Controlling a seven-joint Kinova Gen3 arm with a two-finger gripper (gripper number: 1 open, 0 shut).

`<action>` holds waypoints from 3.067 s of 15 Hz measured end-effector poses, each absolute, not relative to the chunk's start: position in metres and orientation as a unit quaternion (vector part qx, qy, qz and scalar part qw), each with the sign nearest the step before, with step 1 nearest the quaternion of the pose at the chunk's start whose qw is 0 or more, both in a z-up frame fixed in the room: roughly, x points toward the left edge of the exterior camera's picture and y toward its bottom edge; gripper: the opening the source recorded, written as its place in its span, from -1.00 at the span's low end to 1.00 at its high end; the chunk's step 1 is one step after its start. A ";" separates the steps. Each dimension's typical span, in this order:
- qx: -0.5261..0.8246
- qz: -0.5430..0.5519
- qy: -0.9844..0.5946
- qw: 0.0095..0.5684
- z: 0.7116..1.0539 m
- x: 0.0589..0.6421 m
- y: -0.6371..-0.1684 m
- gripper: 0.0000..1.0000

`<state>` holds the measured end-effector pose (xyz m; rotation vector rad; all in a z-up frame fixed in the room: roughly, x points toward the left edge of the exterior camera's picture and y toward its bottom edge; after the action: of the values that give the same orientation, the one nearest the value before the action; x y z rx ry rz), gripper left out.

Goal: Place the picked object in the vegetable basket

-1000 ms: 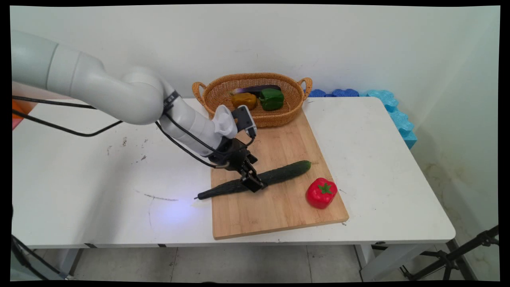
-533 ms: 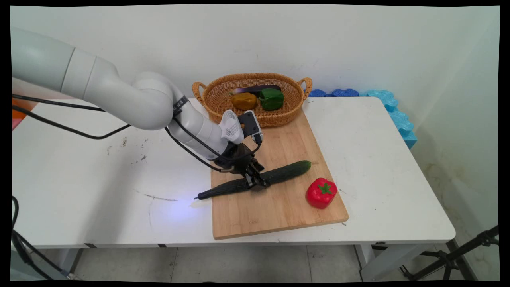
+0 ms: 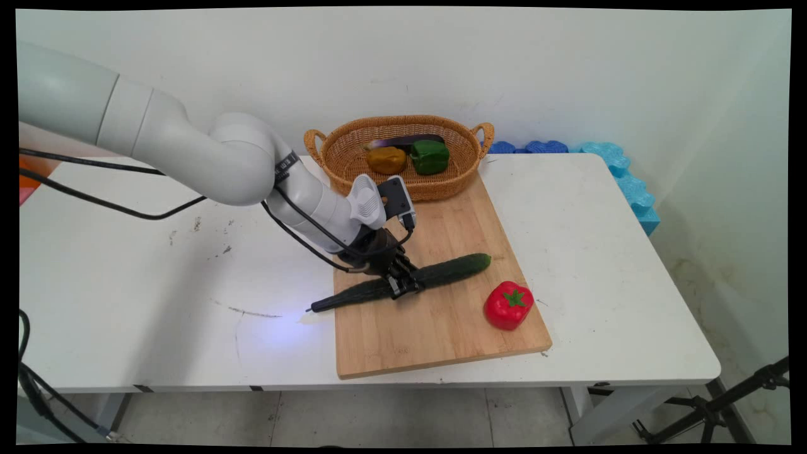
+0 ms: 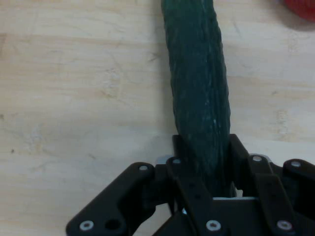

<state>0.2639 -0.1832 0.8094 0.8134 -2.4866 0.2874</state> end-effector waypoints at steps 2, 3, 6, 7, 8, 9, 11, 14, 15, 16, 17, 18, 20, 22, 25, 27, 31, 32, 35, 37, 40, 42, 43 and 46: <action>0.296 0.108 -0.915 0.253 0.813 0.264 -0.185 -1.00; 0.294 0.109 -0.915 0.254 0.816 0.264 -0.185 -1.00; 0.284 0.116 -0.917 0.257 0.831 0.264 -0.191 -1.00; 0.279 0.119 -0.917 0.257 0.837 0.265 -0.193 -1.00; 0.274 0.123 -0.919 0.257 0.843 0.266 -0.196 -1.00; 0.268 0.126 -0.920 0.257 0.849 0.267 -0.199 -1.00; 0.252 0.135 -0.923 0.257 0.862 0.269 -0.205 -1.00; 0.224 0.149 -0.928 0.258 0.882 0.272 -0.218 -1.00; 0.214 0.155 -0.929 0.258 0.890 0.274 -0.222 -1.00; 0.203 0.161 -0.931 0.258 0.897 0.276 -0.228 -1.00; 0.194 0.166 -0.932 0.257 0.903 0.278 -0.232 -1.00; 0.184 0.172 -0.934 0.255 0.909 0.281 -0.238 -1.00; 0.167 0.183 -0.936 0.251 0.920 0.288 -0.249 -1.00; 0.153 0.195 -0.937 0.245 0.929 0.296 -0.261 -1.00; 0.135 0.210 -0.939 0.235 0.939 0.306 -0.277 -1.00; 0.123 0.223 -0.940 0.225 0.944 0.315 -0.290 -1.00; 0.105 0.244 -0.942 0.205 0.949 0.331 -0.315 -1.00; 0.103 0.247 -0.942 0.202 0.950 0.333 -0.319 -1.00; 0.095 0.259 -0.943 0.186 0.948 0.345 -0.337 -1.00; 0.092 0.262 -0.944 0.179 0.945 0.350 -0.344 -1.00; 0.089 0.265 -0.945 0.168 0.937 0.357 -0.354 -1.00; 0.088 0.265 -0.946 0.162 0.929 0.360 -0.361 -1.00; 0.089 0.265 -0.947 0.160 0.925 0.361 -0.363 -1.00; 0.093 0.260 -0.949 0.155 0.909 0.361 -0.370 -1.00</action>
<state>0.3607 -0.3700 0.9093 0.2654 -2.7183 0.7442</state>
